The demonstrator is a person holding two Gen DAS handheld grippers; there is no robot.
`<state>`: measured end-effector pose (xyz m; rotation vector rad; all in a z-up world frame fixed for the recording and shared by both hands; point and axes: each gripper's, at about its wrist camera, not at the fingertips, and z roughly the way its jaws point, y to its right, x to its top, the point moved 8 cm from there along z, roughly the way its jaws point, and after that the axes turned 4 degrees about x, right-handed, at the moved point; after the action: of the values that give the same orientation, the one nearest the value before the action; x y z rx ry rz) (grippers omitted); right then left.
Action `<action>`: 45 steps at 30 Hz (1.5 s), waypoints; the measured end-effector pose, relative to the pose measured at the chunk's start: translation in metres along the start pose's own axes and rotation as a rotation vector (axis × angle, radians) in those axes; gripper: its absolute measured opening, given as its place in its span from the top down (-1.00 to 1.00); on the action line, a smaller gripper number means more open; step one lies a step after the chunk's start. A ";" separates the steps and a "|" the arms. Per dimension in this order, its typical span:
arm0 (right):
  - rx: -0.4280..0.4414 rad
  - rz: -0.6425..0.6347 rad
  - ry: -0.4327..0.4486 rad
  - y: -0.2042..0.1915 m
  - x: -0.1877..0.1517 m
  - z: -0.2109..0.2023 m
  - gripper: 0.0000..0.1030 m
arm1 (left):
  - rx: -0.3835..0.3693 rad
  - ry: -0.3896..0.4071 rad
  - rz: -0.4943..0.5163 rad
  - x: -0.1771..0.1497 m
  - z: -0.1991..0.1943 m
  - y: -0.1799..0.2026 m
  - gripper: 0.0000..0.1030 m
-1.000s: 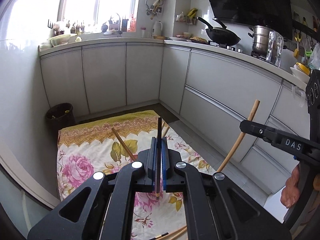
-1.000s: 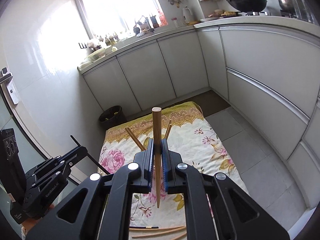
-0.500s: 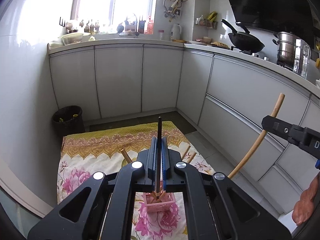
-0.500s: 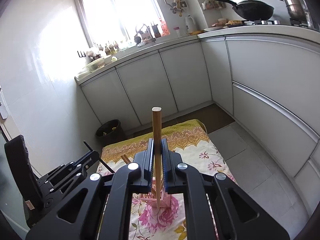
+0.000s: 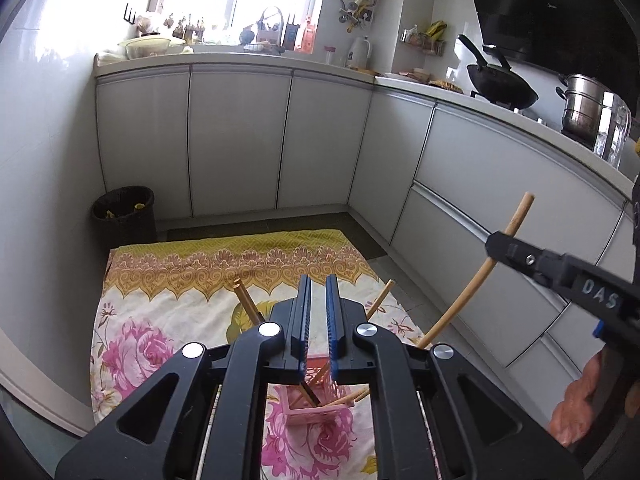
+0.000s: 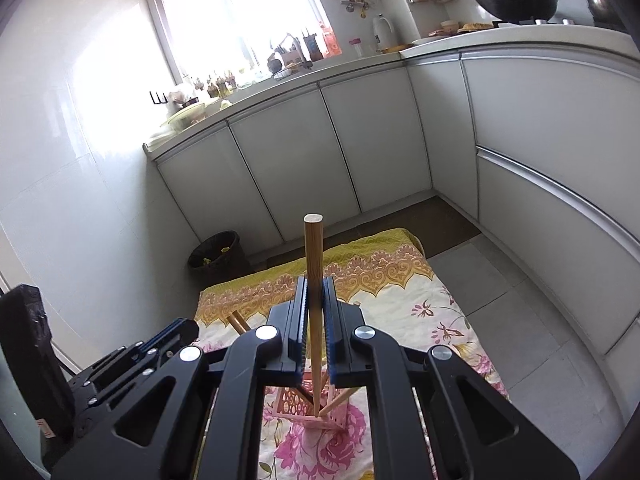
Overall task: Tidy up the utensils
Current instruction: 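Lower both held chopsticks into the pink holder and open both tools, then grasp another black chopstick from the cover with the left tool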
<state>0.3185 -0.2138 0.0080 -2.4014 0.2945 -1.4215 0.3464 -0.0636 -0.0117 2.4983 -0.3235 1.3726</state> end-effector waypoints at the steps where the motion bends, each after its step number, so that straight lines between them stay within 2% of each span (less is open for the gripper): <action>1: 0.000 -0.002 -0.002 -0.002 -0.001 0.002 0.85 | 0.003 0.006 0.003 0.003 -0.003 0.000 0.85; 10: 0.001 -0.032 -0.016 -0.014 -0.005 0.019 0.85 | 0.028 0.048 -0.028 0.021 -0.017 -0.009 0.85; 18: 0.003 -0.069 -0.020 -0.017 -0.021 0.052 0.83 | 0.042 0.044 -0.048 0.020 -0.015 -0.026 0.85; 19: -0.002 -0.076 -0.023 -0.016 -0.023 0.056 0.66 | 0.042 0.042 -0.053 0.018 -0.015 -0.028 0.85; 20: -0.012 -0.084 -0.024 -0.016 -0.027 0.059 0.21 | 0.045 0.043 -0.056 0.018 -0.016 -0.030 0.85; 21: -0.009 -0.083 -0.025 -0.015 -0.028 0.060 -0.02 | 0.048 0.045 -0.058 0.017 -0.017 -0.032 0.85; 22: -0.001 -0.069 -0.021 -0.014 -0.029 0.059 -0.34 | 0.049 0.046 -0.061 0.017 -0.018 -0.034 0.85; 24: -0.010 -0.051 0.013 -0.010 -0.027 0.053 -0.46 | 0.051 0.050 -0.070 0.017 -0.023 -0.038 0.84; 26: -0.025 -0.045 0.035 -0.006 -0.024 0.045 -0.69 | 0.051 0.054 -0.076 0.017 -0.028 -0.040 0.82; 29: -0.052 -0.032 0.064 0.000 -0.020 0.030 -0.87 | 0.054 0.059 -0.078 0.016 -0.038 -0.040 0.74; 30: -0.069 -0.029 0.077 0.003 -0.019 0.023 -0.87 | 0.055 0.059 -0.080 0.015 -0.041 -0.040 0.72; 34: -0.114 -0.006 0.081 0.016 -0.022 -0.001 -0.87 | 0.055 0.055 -0.087 0.009 -0.055 -0.041 0.51; 36: -0.127 0.010 0.074 0.023 -0.027 -0.013 -0.87 | 0.055 0.051 -0.088 0.003 -0.063 -0.040 0.26; 38: -0.139 0.026 0.078 0.031 -0.034 -0.028 -0.87 | 0.069 0.056 -0.091 -0.003 -0.072 -0.039 -0.28; 39: -0.145 0.033 0.077 0.035 -0.038 -0.036 -0.87 | 0.073 0.059 -0.089 -0.006 -0.077 -0.038 -0.43; 40: -0.154 0.044 0.070 0.040 -0.044 -0.045 -0.87 | 0.083 0.060 -0.086 -0.011 -0.082 -0.038 -0.72; 41: -0.155 0.057 0.061 0.044 -0.050 -0.051 -0.87 | 0.089 0.051 -0.080 -0.016 -0.085 -0.037 -0.87; 43: -0.165 0.093 0.030 0.057 -0.065 -0.064 -0.87 | 0.077 0.001 -0.046 -0.031 -0.087 -0.034 -0.86; 45: -0.171 0.133 -0.005 0.071 -0.087 -0.078 -0.87 | 0.078 -0.087 0.025 -0.050 -0.080 -0.028 -0.86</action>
<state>0.2075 -0.2631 -0.0548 -2.4657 0.5851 -1.3802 0.2663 -0.0065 -0.0166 2.6320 -0.3266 1.3124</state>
